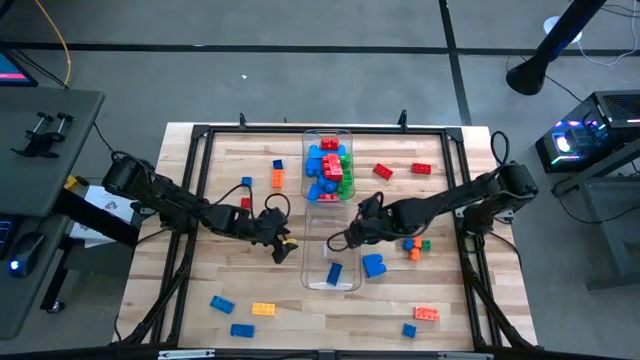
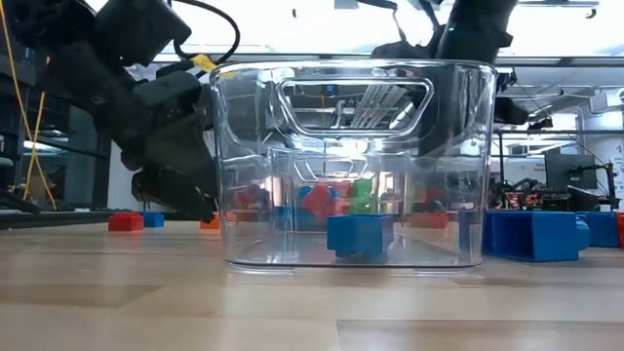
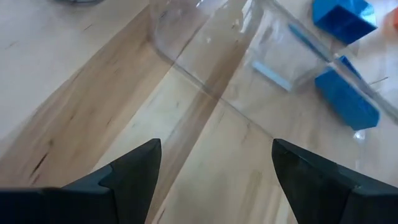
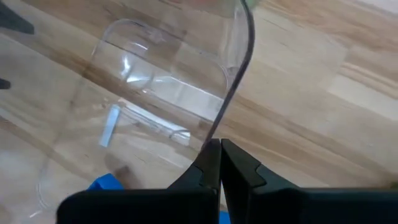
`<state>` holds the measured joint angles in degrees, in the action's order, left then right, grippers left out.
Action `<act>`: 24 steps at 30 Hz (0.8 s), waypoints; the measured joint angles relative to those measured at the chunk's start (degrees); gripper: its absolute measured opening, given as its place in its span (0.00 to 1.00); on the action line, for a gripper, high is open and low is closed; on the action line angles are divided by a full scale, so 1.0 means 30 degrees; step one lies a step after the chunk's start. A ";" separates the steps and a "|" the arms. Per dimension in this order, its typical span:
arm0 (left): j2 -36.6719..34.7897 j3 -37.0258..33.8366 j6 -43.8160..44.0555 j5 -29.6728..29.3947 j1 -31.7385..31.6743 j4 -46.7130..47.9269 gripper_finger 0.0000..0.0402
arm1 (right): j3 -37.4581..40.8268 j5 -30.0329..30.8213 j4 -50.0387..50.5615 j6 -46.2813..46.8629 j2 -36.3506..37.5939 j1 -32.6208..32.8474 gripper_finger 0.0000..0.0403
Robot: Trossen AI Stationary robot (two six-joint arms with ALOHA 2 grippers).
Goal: Sort blocks by size
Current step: Move the item to the bottom transparent bin to the left, then put the large blue game piece in the top transparent bin
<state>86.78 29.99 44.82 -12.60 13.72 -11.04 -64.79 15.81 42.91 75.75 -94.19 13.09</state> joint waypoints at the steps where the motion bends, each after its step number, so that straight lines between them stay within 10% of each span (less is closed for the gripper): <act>1: 0.0000 -0.0006 -0.0007 -0.0014 -0.0014 0.0013 0.73 | 0.0000 -0.0020 -0.0121 -0.0146 0.0000 -0.0068 0.00; 24: -0.3855 -0.0654 -0.2993 0.0639 -0.2902 0.5663 0.73 | 0.0000 -0.2275 0.4075 0.1138 0.2840 0.2904 0.01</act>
<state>75.22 28.03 35.84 -10.68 5.01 5.95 -64.79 8.99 55.14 79.16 -85.67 21.81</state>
